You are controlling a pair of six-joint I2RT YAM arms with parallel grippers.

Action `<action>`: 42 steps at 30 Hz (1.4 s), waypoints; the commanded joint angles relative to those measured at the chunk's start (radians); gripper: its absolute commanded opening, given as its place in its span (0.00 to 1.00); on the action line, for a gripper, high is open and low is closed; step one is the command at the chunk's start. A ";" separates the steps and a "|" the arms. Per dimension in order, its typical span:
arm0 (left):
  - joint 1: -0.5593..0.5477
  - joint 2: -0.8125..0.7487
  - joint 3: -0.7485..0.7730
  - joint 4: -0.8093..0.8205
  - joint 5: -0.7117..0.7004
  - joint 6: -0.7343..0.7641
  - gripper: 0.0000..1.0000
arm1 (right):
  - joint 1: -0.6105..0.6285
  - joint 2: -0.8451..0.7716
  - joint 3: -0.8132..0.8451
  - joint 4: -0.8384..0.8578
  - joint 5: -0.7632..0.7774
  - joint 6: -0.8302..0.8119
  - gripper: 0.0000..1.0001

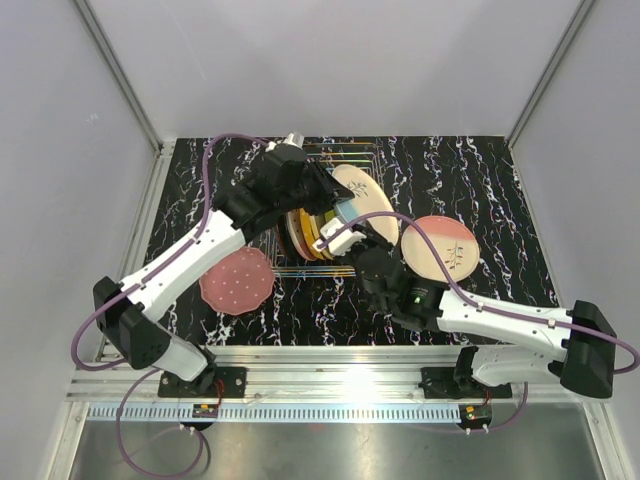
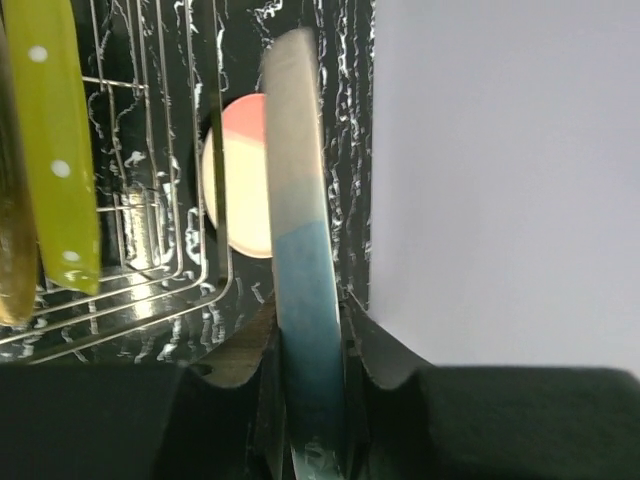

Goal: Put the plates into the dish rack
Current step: Pass the plate from the left arm to the right, then insert the plate into the dish rack

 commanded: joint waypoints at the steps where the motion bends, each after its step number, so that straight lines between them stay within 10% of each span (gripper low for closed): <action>1: 0.003 -0.071 0.009 0.126 0.116 0.051 0.00 | 0.008 -0.022 0.064 0.044 0.083 0.060 0.19; 4: -0.003 -0.045 0.019 0.157 0.158 0.046 0.10 | 0.019 -0.031 0.061 0.043 0.088 0.073 0.00; 11: -0.003 -0.031 0.082 0.130 0.136 0.106 0.69 | 0.034 -0.090 0.055 0.017 0.079 0.096 0.00; 18: 0.025 0.010 0.255 0.044 0.141 0.205 0.96 | 0.034 -0.168 0.014 0.015 0.048 0.144 0.00; 26: 0.170 -0.066 0.438 -0.173 0.001 0.403 0.99 | 0.034 -0.263 -0.011 -0.015 0.014 0.257 0.00; 42: 0.187 -0.614 -0.266 -0.119 -0.564 0.773 0.99 | -0.242 -0.139 0.029 0.003 -0.225 0.809 0.00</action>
